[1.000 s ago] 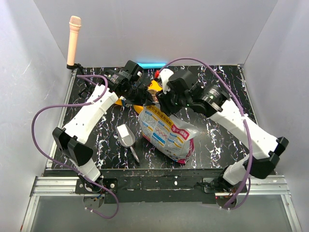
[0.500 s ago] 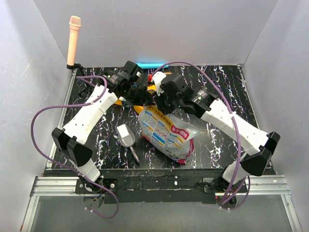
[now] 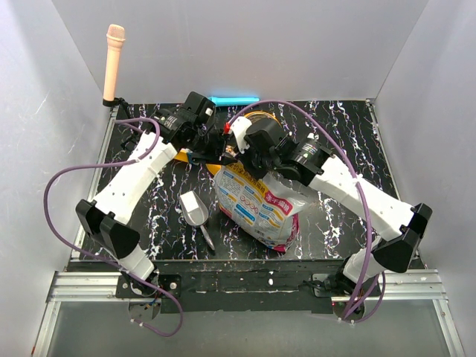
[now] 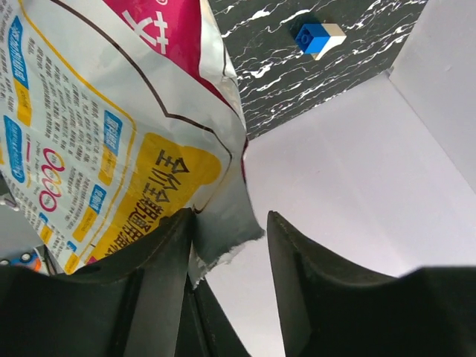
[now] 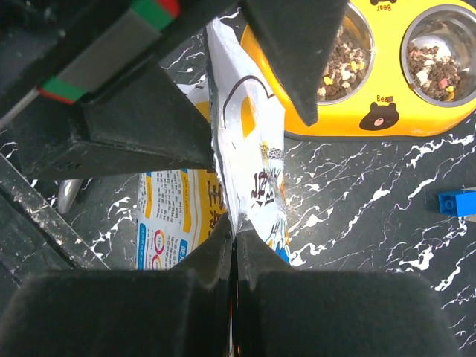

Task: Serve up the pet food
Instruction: Close the pet food bag at the center of the board.

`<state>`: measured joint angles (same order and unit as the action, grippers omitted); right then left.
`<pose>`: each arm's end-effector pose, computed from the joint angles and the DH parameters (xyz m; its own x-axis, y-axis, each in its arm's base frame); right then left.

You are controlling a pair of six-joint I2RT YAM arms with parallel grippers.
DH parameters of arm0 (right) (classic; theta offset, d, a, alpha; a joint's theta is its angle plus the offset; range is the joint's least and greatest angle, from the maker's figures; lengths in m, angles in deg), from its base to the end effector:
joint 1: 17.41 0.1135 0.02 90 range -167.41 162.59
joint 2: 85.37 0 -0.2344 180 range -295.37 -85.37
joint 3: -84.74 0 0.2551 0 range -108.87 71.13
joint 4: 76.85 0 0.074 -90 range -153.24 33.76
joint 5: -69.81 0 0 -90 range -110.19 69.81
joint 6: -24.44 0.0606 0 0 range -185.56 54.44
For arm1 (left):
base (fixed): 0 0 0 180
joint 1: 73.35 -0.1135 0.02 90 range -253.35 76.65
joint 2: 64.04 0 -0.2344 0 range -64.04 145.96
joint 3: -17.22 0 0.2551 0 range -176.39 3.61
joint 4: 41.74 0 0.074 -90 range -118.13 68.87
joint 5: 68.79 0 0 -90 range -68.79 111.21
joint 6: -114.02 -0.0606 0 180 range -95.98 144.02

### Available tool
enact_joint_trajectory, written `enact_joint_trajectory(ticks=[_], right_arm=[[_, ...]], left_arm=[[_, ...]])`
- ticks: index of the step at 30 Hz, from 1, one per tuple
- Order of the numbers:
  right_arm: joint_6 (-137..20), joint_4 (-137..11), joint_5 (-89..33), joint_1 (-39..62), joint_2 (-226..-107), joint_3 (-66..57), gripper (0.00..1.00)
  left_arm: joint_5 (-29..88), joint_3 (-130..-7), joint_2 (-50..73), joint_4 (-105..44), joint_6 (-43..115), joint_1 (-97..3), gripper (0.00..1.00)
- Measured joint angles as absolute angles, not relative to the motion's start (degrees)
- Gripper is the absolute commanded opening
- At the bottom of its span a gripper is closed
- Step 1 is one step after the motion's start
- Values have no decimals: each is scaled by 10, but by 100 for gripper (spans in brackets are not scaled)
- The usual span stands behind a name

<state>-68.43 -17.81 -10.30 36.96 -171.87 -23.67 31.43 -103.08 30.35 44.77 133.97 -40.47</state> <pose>0.2117 0.2776 0.3619 -0.3151 -0.5243 -0.7911 -0.7376 0.6598 -0.1435 0.2738 -0.1898 0.3423 -0.3213 -0.8938 0.3128 -0.8950 0.1787 -0.4087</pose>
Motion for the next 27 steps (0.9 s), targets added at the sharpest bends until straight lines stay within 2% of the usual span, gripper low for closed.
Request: enact_joint_trajectory(ticks=[2, 5, 6, 7, 10, 11, 18, 19, 20, 21, 27], right_arm=[[-685, -172, -111, 368, -1719, -241, 1], [-685, -148, -115, 366, -1723, -258, 11], [-685, -141, -114, 366, -1726, -263, 14], [-685, -137, -113, 366, -1729, -268, 15], [-683, -133, -112, 367, -1730, -277, 16], [-682, -133, -110, 367, -1728, -278, 2], [-685, -141, -109, 367, -1715, -265, 1], [-685, -141, -107, 367, -1714, -264, 2], [-685, -142, -105, 367, -1713, -263, 12], [-684, -142, -102, 367, -1713, -263, 14], [-675, -132, -91, 367, -1702, -258, 17]], left_arm=[[315, -1018, 297, 440, 1336, -405, 27], [318, -983, 280, 422, 1330, -405, 10], [318, -971, 274, 414, 1329, -405, 1], [316, -962, 268, 408, 1328, -405, 0], [309, -958, 265, 407, 1324, -405, 0], [308, -958, 265, 407, 1323, -405, 0], [305, -1002, 291, 445, 1315, -405, 0], [307, -1012, 297, 453, 1314, -405, 0], [308, -1024, 304, 462, 1312, -406, 0], [309, -1037, 313, 472, 1310, -406, 0], [316, -1069, 338, 495, 1305, -413, 0]])
